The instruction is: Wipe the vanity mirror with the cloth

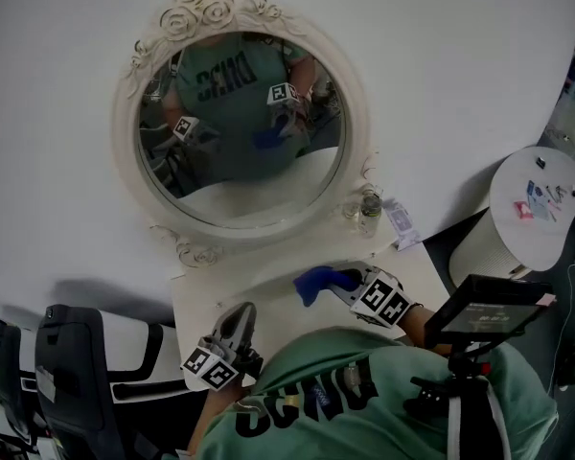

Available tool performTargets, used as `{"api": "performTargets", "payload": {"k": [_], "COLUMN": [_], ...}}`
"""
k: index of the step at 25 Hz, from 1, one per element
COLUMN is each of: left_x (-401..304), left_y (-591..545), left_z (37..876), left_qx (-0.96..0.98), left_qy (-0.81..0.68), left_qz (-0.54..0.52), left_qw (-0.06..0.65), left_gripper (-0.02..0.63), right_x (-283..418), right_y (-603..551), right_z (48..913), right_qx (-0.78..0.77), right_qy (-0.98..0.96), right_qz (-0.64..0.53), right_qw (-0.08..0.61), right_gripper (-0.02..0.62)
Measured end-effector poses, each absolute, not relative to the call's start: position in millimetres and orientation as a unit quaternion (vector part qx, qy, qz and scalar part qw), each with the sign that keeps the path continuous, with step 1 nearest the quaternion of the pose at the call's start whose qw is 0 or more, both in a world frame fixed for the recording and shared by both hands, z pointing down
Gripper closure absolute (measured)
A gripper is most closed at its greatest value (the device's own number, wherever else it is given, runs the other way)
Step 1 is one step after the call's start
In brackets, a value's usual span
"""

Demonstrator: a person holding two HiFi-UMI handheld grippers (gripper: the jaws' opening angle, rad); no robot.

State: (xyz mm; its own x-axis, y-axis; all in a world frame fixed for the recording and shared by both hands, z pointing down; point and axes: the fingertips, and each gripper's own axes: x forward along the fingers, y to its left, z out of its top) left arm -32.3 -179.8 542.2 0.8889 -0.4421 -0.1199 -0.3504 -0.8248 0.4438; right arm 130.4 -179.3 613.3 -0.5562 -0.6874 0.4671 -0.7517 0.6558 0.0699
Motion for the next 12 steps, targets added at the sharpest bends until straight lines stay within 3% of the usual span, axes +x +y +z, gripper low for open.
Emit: {"api": "performTargets", "payload": {"k": [12], "left_x": [-45], "left_y": [-175], "left_z": [540], "left_qx": [0.945], "left_qy": [-0.223], "left_qz": [-0.119], "left_qw": [0.207], "left_gripper": [0.606], "right_x": [117], "right_y": [-178], "right_z": [608], "right_qx": [0.393], "right_qy": [-0.884], "right_qz": [0.045], "right_qw": [0.25], "right_gripper": [0.546]}}
